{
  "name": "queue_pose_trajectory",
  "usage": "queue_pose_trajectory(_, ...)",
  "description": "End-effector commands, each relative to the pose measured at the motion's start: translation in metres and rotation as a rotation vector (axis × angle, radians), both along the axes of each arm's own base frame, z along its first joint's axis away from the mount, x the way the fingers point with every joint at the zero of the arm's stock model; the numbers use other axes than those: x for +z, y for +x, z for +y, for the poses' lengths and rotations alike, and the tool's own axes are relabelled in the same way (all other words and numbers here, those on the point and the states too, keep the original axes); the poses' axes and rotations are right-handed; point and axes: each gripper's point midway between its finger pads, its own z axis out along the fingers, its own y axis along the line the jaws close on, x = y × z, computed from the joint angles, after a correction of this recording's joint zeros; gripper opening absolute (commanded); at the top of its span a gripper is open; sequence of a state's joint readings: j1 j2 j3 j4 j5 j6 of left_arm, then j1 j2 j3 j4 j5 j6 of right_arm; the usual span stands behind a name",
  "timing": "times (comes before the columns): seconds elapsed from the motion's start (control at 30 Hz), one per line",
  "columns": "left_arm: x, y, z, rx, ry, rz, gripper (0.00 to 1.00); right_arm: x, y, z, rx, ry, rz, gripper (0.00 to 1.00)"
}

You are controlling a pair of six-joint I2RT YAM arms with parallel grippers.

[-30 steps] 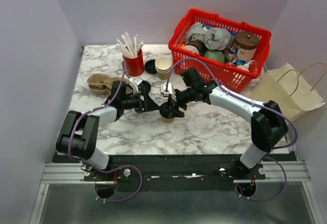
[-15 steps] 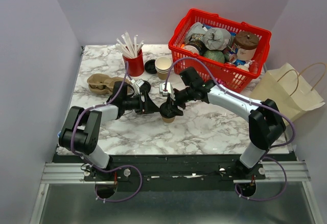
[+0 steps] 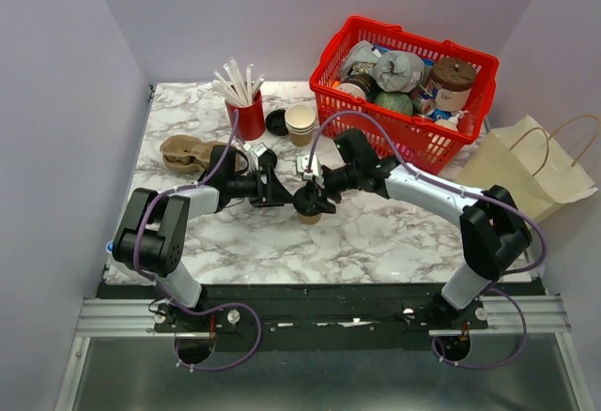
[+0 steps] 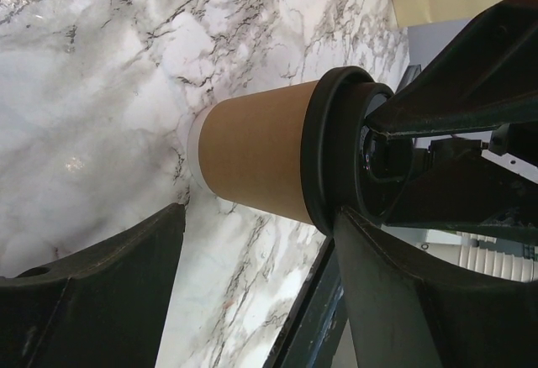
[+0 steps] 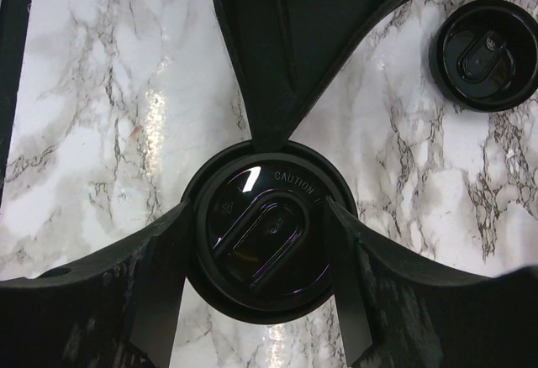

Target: Pack the takeout coffee

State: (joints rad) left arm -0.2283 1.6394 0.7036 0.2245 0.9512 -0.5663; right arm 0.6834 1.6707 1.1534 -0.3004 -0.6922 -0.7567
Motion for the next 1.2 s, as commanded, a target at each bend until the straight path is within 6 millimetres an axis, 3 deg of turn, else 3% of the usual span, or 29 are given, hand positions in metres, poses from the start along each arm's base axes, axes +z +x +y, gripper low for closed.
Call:
queue_pose_trajectory(0.0,-0.019,0.003,0.006,0.015,0.066,0.013,0.78,-0.038,-0.001,-0.015,-0.102,-0.071,0.054,0.69)
queue_pose_trajectory(0.23,-0.023,0.002,0.007,0.003,0.081,0.014,0.77,-0.046,-0.005,-0.023,-0.178,-0.021,0.040,0.68)
queue_pose_trajectory(0.5,-0.025,0.004,0.008,-0.016,0.101,0.005,0.77,-0.073,-0.014,-0.032,-0.278,0.004,0.107,0.68)
queue_pose_trajectory(0.8,-0.029,0.009,0.009,-0.047,0.128,-0.008,0.77,-0.088,-0.022,-0.030,-0.397,0.124,0.213,0.67)
queue_pose_trajectory(0.93,-0.030,0.009,0.009,-0.061,0.128,-0.008,0.77,-0.088,-0.014,-0.028,-0.482,0.202,0.229,0.66)
queue_pose_trajectory(0.97,-0.031,0.008,0.008,-0.066,0.126,-0.005,0.77,-0.099,-0.019,-0.032,-0.500,0.192,0.246,0.66)
queue_pose_trajectory(1.17,-0.035,0.011,0.008,-0.084,0.134,-0.006,0.75,-0.117,-0.007,-0.034,-0.614,0.198,0.292,0.66)
